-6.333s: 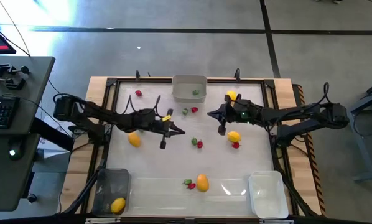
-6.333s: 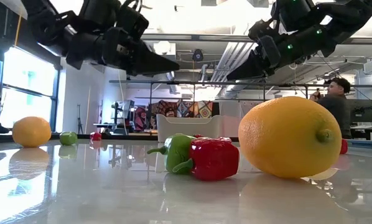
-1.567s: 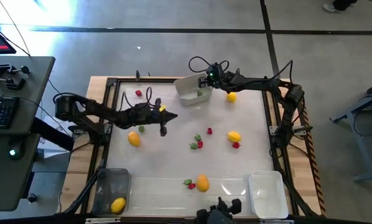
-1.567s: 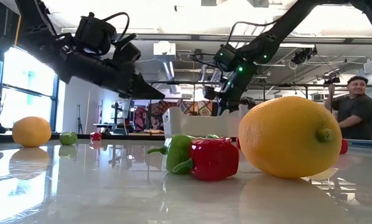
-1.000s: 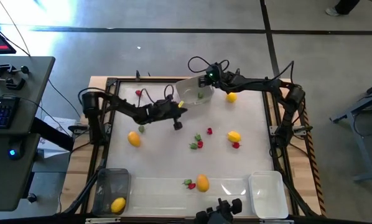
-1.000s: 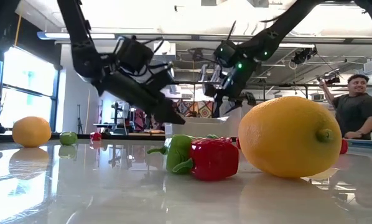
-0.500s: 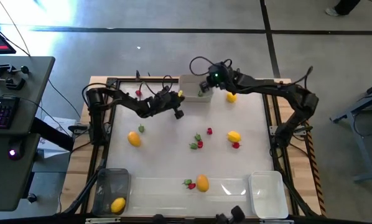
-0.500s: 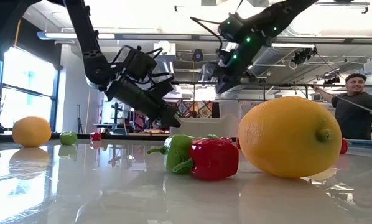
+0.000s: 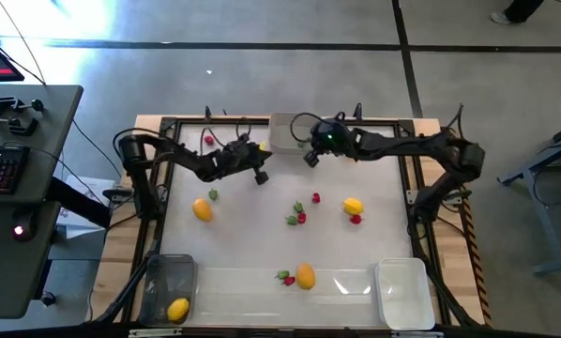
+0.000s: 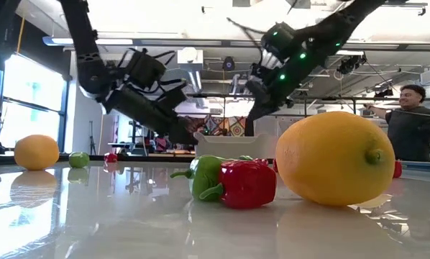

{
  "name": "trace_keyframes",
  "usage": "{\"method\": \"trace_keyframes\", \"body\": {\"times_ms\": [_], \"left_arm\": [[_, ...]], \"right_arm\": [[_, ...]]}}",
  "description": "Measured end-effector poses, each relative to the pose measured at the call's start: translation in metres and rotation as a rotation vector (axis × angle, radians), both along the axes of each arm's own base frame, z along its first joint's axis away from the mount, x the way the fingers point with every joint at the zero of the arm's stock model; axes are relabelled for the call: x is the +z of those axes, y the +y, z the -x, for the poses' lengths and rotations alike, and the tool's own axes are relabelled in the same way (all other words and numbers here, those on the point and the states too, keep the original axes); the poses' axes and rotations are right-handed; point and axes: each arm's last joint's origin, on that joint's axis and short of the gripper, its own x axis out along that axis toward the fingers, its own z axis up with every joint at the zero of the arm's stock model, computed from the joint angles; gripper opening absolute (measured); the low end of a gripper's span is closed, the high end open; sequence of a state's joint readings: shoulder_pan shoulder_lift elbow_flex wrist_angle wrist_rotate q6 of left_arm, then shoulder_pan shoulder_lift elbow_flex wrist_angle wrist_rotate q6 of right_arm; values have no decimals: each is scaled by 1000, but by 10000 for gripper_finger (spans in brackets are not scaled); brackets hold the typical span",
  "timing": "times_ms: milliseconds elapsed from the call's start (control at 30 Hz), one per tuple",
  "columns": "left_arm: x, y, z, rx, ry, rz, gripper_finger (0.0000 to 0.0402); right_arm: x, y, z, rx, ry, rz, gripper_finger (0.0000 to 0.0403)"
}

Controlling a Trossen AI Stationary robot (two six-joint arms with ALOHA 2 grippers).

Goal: Sort produce into baskets
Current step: Put the red chili pepper into the white bin

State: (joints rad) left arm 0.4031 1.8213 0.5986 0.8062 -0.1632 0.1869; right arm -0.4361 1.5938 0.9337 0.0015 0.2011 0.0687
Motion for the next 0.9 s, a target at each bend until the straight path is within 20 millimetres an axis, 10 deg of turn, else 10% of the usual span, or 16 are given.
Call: {"method": "trace_keyframes", "body": {"times_ms": [533,900], "left_arm": [[35,-66,29,-383,-222,64,0],[28,-98,34,-505,-218,73,0]], "right_arm": [[-19,111,25,372,122,74,12],[-38,167,35,457,211,109,167]]}}
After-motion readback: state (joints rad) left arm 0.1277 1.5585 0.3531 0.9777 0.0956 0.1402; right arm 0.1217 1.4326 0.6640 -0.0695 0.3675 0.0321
